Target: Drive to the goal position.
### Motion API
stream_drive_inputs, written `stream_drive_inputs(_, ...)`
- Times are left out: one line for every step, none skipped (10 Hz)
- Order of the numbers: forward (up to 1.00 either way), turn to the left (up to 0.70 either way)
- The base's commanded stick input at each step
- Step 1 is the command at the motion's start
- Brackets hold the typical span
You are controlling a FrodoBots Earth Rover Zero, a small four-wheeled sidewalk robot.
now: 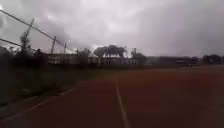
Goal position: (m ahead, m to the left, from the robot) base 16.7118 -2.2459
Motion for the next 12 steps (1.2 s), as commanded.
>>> stream_drive_inputs(0.50,0.00)
stream_drive_inputs(0.50,0.00)
stream_drive_inputs(0.50,0.00)
stream_drive_inputs(0.50,0.00)
stream_drive_inputs(0.50,0.00)
stream_drive_inputs(0.50,0.00)
stream_drive_inputs(0.50,0.00)
stream_drive_inputs(0.50,0.00)
stream_drive_inputs(0.50,0.00)
stream_drive_inputs(0.50,0.00)
stream_drive_inputs(0.50,0.00)
stream_drive_inputs(0.50,0.00)
